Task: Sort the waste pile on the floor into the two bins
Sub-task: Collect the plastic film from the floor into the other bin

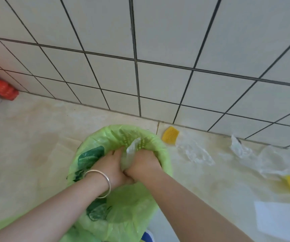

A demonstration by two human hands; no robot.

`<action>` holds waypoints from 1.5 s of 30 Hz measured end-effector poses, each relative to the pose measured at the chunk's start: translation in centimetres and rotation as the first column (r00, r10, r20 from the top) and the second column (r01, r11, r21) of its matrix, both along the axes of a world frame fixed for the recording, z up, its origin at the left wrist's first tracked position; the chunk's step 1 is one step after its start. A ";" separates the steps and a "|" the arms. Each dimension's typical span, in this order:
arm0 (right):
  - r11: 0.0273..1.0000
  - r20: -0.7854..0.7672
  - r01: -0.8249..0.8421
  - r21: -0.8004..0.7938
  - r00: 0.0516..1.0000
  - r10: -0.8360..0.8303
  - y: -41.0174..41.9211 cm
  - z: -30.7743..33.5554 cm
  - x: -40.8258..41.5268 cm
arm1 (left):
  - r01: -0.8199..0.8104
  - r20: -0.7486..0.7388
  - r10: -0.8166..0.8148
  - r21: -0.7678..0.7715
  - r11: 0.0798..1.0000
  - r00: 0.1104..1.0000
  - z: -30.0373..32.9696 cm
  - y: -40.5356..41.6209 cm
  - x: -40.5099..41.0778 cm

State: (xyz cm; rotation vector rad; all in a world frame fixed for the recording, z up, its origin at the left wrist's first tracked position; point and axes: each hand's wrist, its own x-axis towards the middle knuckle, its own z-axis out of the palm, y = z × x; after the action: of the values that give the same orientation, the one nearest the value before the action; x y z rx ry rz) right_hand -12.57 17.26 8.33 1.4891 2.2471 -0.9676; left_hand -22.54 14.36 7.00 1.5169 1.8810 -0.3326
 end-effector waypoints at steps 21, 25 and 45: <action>0.691 -0.570 0.723 0.012 0.573 -0.589 3.2 2.6 17.8 | 0.154 0.123 -0.260 0.543 0.825 0.958 5.2 5.8 18.3; 0.606 -0.552 0.794 0.040 0.523 -0.649 4.5 -2.1 19.6 | 0.138 0.172 -0.243 0.468 0.873 0.955 1.3 7.3 20.4; 0.856 -0.031 0.517 0.015 0.856 -0.516 4.4 -16.5 21.3 | -0.072 -0.099 0.083 0.114 0.991 0.992 -15.7 13.1 19.6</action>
State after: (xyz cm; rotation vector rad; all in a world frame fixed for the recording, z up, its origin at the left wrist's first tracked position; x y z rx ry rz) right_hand 8.78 21.66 -8.22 2.1664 1.9016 -1.1024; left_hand -2.95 27.41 -8.70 1.5189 2.0638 -0.2806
